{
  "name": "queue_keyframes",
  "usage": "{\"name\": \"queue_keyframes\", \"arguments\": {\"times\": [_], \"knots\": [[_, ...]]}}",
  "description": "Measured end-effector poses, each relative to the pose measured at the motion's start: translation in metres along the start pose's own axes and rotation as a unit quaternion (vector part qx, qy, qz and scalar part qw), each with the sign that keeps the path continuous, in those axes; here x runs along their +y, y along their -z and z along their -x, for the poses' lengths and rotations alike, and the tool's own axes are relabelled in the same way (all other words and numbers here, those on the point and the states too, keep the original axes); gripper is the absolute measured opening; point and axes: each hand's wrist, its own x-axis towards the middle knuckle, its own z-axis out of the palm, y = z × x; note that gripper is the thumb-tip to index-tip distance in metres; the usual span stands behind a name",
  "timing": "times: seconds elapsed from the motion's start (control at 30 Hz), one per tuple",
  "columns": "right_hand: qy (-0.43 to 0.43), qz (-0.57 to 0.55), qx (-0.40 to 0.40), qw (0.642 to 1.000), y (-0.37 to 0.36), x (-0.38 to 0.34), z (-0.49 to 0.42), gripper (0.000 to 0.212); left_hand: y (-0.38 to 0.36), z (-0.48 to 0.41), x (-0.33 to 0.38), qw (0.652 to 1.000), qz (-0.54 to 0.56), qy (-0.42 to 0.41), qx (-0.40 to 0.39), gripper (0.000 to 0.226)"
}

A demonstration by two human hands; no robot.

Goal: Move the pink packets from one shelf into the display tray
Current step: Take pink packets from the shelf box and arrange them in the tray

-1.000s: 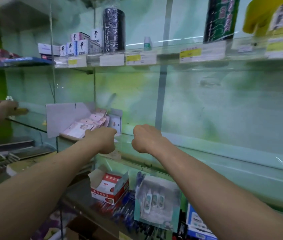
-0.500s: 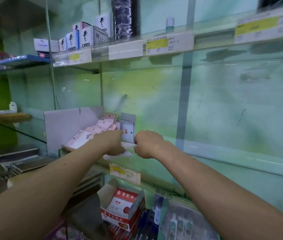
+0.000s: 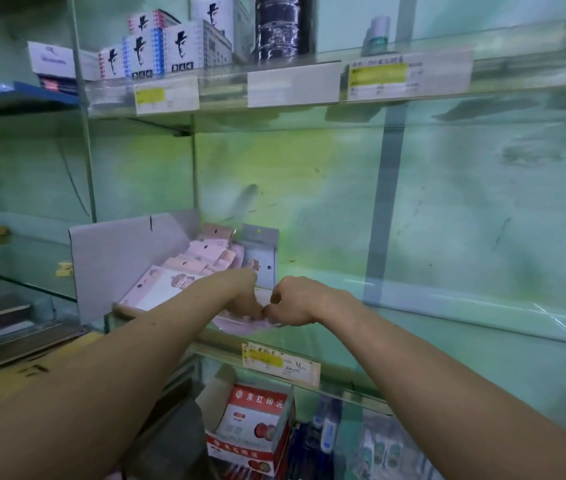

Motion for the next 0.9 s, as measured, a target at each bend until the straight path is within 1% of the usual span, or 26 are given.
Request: {"name": "queue_keyframes", "arguments": {"times": [0.03, 0.1, 0.2, 0.27, 0.33, 0.43, 0.53, 0.63, 0.7, 0.77, 0.83, 0.9], "knots": [[-0.005, -0.008, -0.011, 1.0, 0.0, -0.001, -0.001, 0.043, 0.001, 0.0, -0.001, 1.0, -0.007, -0.007, 0.001, 0.05], [-0.011, -0.011, -0.026, 1.0, 0.002, -0.003, 0.001, 0.054, 0.003, 0.0, -0.004, 1.0, -0.017, -0.018, 0.01, 0.042], [-0.015, -0.015, -0.046, 0.999, 0.006, -0.008, 0.007, 0.064, 0.003, -0.002, -0.006, 0.999, -0.007, -0.025, 0.042, 0.041], [-0.009, -0.008, -0.069, 0.998, 0.01, -0.011, 0.011, 0.065, 0.003, -0.005, -0.008, 0.997, 0.002, -0.032, 0.07, 0.035], [0.007, 0.026, -0.101, 0.995, 0.013, -0.014, 0.013, 0.062, 0.002, -0.01, -0.013, 0.995, 0.012, -0.04, 0.091, 0.03], [0.031, 0.065, -0.122, 0.99, 0.013, -0.018, 0.014, 0.068, 0.004, -0.014, -0.018, 0.991, 0.034, -0.046, 0.122, 0.036], [0.058, 0.049, -0.095, 0.993, 0.009, -0.023, 0.01, 0.072, 0.005, -0.016, -0.022, 0.985, 0.04, -0.053, 0.158, 0.037], [0.084, 0.046, -0.08, 0.992, 0.003, -0.03, 0.007, 0.065, 0.005, -0.02, -0.027, 0.977, 0.055, -0.051, 0.197, 0.028], [0.1, 0.069, -0.079, 0.989, -0.002, -0.03, 0.006, 0.055, 0.005, -0.02, -0.03, 0.979, 0.059, -0.051, 0.187, 0.022], [0.105, 0.086, -0.064, 0.989, -0.006, -0.028, 0.005, 0.048, 0.005, -0.017, -0.03, 0.986, 0.036, -0.053, 0.153, 0.021], [0.097, 0.085, -0.037, 0.991, -0.009, -0.022, 0.006, 0.054, 0.004, -0.015, -0.029, 0.99, 0.01, -0.042, 0.133, 0.022], [0.09, 0.088, -0.004, 0.992, -0.009, -0.014, 0.009, 0.061, 0.004, -0.015, -0.029, 0.99, 0.011, -0.031, 0.138, 0.017]]}}
